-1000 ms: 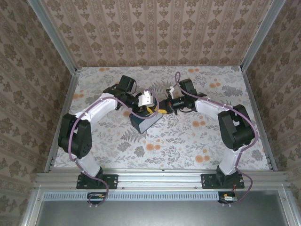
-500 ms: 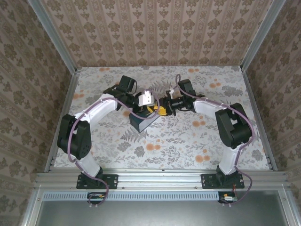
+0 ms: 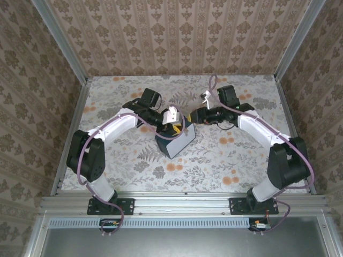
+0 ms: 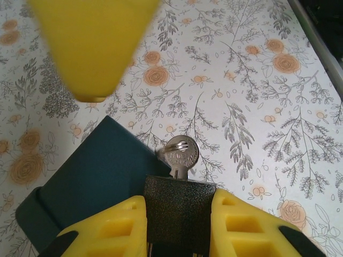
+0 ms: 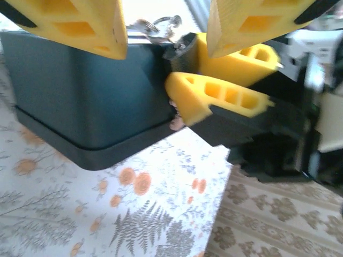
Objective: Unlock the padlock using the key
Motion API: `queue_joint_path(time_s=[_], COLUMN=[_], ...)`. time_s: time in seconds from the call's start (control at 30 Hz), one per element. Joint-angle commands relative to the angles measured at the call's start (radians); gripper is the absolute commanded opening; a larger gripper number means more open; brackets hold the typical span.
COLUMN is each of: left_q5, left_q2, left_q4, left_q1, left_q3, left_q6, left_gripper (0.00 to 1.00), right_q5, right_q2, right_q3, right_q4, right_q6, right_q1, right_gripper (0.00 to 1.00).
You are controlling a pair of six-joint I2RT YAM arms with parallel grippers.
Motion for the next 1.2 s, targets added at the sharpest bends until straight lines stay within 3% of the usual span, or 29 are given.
queue_joint_path(time_s=[0.0,0.23,0.4,0.6,1.17], left_q5=[0.068,0.074,0.081,0.091,0.11], left_q2=[-0.008,0.007,0.009,0.014,0.015], left_q4=[-0.005,-0.032,-0.053,-0.075,-0.081], left_q1=[0.009,0.015,0.024,0.029,0.032], left_q3=[0.018,0.044,0.055,0.073,0.084], left_q6=[0.002,0.017,0.031,0.045,0.052], left_gripper=[0.13,0.13,0.13,0.13,0.12], right_q5=[0.166,0.2,0.31,0.356,0.352], right_q2=[-0.084,-0.223,-0.238,-0.248,-0.264], right_q3=[-0.118,-0.421,-0.504,-0.53,-0.511], right_q4=[0.097,0.66,0.806,0.873,0.781], right_q6=[-0.202,-0.326,-0.517,-0.651,-0.755], right_q1=[0.008,0.027,0.108,0.172,0.227], right_gripper=[0.41,0.4,0.44,0.43,0.39])
